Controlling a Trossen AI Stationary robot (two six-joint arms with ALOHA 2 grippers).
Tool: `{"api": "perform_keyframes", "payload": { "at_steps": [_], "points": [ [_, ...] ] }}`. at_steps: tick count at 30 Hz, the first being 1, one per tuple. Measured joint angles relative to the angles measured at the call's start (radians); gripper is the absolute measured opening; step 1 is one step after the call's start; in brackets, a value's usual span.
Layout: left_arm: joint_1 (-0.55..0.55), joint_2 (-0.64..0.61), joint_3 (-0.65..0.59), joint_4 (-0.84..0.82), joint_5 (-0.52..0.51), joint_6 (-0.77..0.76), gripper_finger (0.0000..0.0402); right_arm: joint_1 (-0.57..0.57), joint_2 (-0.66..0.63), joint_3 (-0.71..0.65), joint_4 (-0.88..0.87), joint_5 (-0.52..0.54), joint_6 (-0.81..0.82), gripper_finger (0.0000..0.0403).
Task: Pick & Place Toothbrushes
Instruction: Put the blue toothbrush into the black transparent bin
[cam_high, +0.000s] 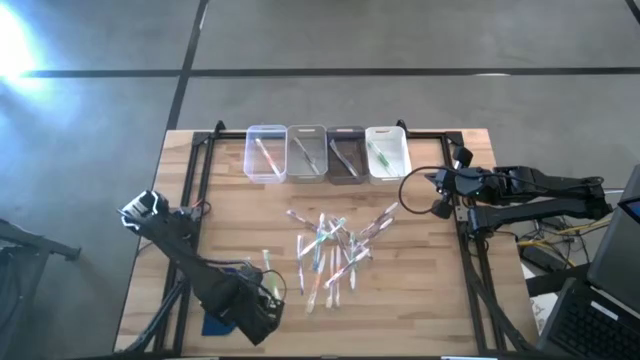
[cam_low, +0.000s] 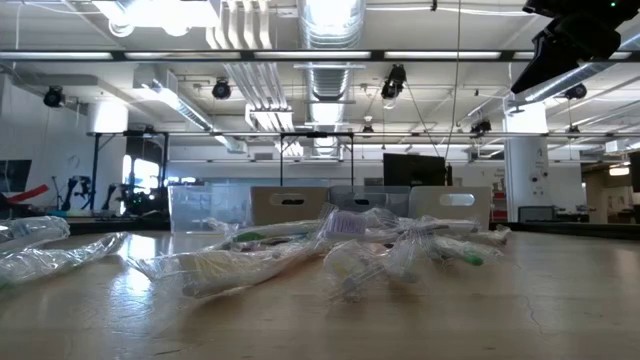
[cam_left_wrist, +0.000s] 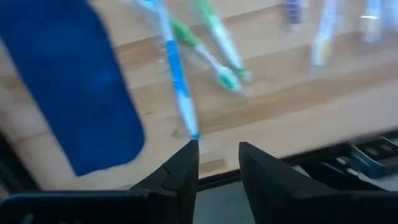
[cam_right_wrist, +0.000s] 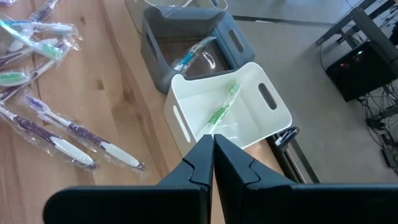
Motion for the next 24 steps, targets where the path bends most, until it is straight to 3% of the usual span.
{"api": "perform_keyframes", "payload": {
  "at_steps": [24],
  "points": [
    [0.063, 0.0, -0.366, 0.363, 0.067, -0.017, 0.0135, 0.0, 0.0, 0.0, 0.0, 0.0, 0.0, 0.0008]
  ]
}}
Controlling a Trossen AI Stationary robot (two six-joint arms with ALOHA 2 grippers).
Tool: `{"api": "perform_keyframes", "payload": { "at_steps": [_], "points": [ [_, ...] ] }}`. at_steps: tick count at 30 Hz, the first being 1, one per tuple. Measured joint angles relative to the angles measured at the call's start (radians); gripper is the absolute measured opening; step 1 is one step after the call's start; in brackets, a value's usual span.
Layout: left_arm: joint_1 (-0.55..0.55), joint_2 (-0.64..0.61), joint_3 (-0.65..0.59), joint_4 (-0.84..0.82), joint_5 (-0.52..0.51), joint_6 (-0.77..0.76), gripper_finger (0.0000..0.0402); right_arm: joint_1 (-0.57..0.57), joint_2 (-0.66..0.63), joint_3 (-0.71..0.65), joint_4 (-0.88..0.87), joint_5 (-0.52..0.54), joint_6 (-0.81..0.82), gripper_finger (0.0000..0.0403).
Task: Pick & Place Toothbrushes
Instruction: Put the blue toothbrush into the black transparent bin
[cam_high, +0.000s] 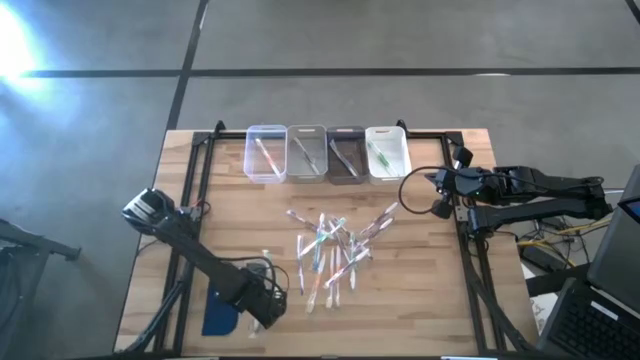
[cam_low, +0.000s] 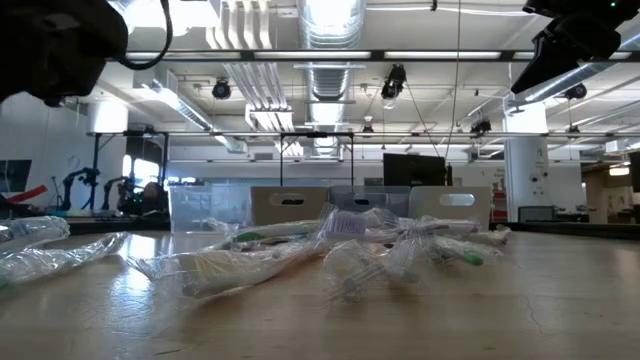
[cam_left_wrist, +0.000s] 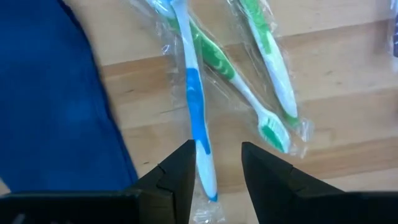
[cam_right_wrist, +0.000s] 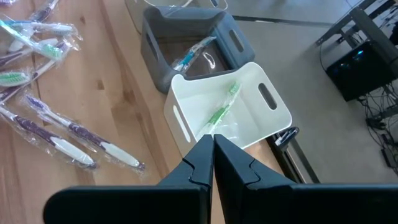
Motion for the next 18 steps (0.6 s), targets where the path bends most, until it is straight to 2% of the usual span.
{"api": "perform_keyframes", "payload": {
  "at_steps": [7, 18],
  "points": [
    [0.011, 0.0, -0.052, 0.008, 0.007, -0.006, 0.0135, 0.0, 0.0, 0.0, 0.0, 0.0, 0.001, 0.0008],
    [0.019, 0.0, -0.13, 0.11, 0.007, 0.0, 0.0135, 0.0, 0.0, 0.0, 0.0, 0.0, 0.001, 0.0008]
  ]
}}
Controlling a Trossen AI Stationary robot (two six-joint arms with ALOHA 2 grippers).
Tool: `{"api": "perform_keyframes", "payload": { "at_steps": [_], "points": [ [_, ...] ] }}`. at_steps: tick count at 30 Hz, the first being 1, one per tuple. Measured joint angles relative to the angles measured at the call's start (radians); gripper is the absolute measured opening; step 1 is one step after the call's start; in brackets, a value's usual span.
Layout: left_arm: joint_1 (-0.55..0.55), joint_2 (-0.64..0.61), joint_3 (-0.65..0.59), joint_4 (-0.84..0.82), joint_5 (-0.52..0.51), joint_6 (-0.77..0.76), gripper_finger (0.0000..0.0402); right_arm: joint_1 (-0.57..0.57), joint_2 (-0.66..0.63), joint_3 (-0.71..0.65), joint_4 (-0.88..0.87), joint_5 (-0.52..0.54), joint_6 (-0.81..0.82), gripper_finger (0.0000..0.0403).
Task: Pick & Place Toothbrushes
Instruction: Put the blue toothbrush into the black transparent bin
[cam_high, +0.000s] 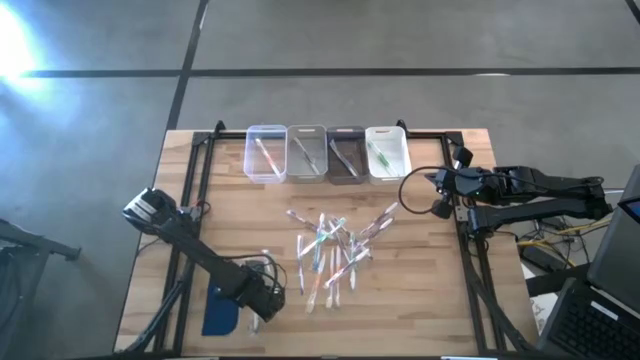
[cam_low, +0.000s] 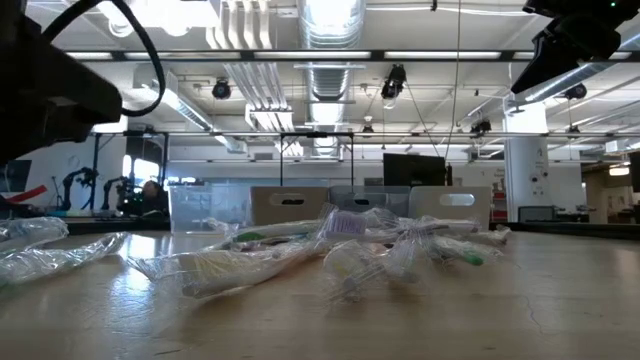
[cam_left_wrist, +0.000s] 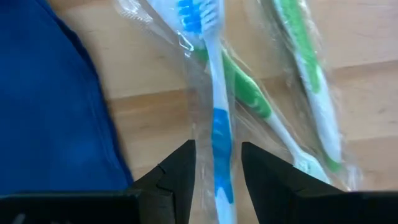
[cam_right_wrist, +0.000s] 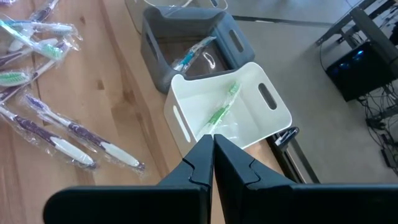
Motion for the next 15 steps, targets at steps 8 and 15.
{"api": "perform_keyframes", "payload": {
  "at_steps": [8, 15],
  "points": [
    [0.0, 0.0, -0.044, 0.061, 0.002, 0.001, 0.012, 0.0, 0.0, 0.0, 0.0, 0.0, 0.0, 0.0008],
    [0.0, 0.0, -0.038, 0.088, 0.002, 0.006, 0.0061, 0.0, 0.0, 0.0, 0.0, 0.0, -0.001, 0.0008]
  ]
}}
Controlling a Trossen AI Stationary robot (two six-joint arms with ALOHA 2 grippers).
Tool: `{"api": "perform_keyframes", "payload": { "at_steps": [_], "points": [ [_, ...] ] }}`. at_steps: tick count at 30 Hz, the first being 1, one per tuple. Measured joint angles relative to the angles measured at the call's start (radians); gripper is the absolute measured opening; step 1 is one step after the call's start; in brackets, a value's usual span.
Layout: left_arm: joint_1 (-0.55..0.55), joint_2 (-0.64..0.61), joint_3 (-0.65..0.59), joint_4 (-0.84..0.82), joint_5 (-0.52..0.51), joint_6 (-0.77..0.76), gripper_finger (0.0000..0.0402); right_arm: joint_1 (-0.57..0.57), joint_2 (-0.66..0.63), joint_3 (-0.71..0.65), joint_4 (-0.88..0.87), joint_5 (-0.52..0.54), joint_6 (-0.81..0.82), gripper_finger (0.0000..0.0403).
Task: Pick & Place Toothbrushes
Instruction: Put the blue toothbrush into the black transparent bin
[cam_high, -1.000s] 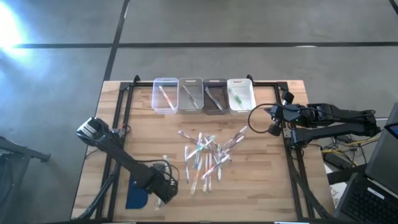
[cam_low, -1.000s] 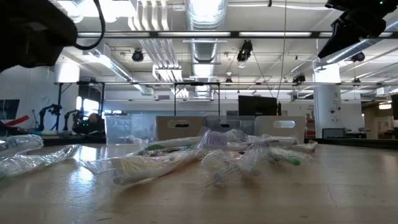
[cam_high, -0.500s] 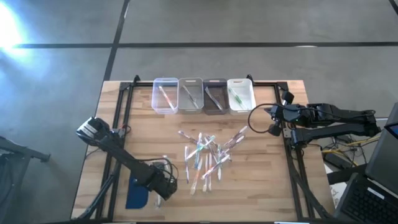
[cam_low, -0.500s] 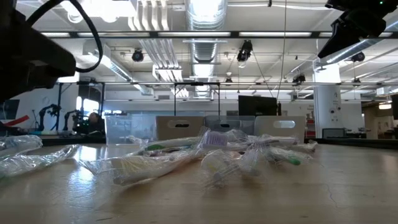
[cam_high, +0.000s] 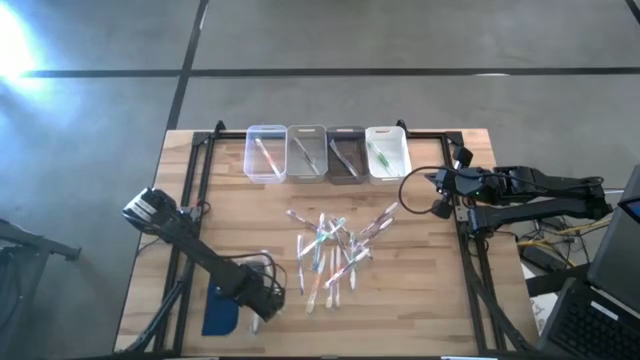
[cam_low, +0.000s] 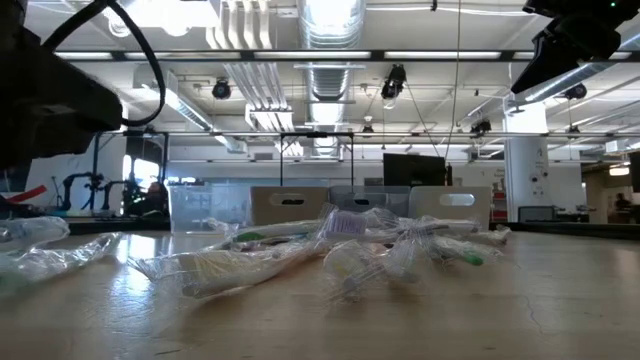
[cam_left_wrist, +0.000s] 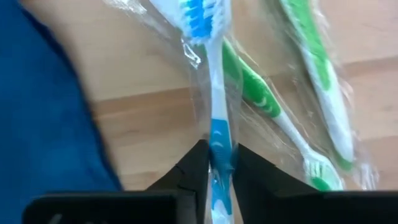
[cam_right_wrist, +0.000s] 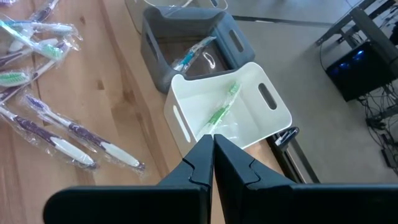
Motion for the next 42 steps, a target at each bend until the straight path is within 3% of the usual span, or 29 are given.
{"api": "perform_keyframes", "payload": {
  "at_steps": [10, 14, 17, 23, 26, 34, 42],
  "points": [
    [-0.001, -0.061, 0.058, -0.022, -0.007, 0.019, 0.003, 0.0, 0.0, 0.0, 0.0, 0.0, 0.001, 0.0008],
    [-0.002, -0.137, 0.07, -0.083, -0.108, 0.02, 0.0029, 0.0, 0.0, 0.0, 0.0, 0.0, 0.0, 0.0008],
    [0.001, -0.209, 0.066, -0.113, -0.297, 0.025, 0.0028, 0.0, 0.0, 0.0, 0.0, 0.0, 0.0, 0.0008],
    [0.036, -0.321, 0.046, -0.133, -0.883, 0.039, 0.003, 0.0, 0.0, 0.0, 0.0, 0.0, 0.002, 0.0008],
    [0.085, -0.353, 0.043, -0.133, -1.013, 0.134, 0.0031, 0.0, 0.0, 0.0, 0.0, 0.0, 0.0, 0.0008],
    [0.273, -0.382, 0.042, -0.029, -0.942, 0.484, 0.0032, 0.0, 0.0, 0.0, 0.0, 0.0, 0.0, 0.0008],
    [0.474, -0.337, 0.042, 0.323, -0.784, 0.926, 0.0032, 0.0, 0.0, 0.0, 0.0, 0.001, -0.026, 0.0008]
  ]
}}
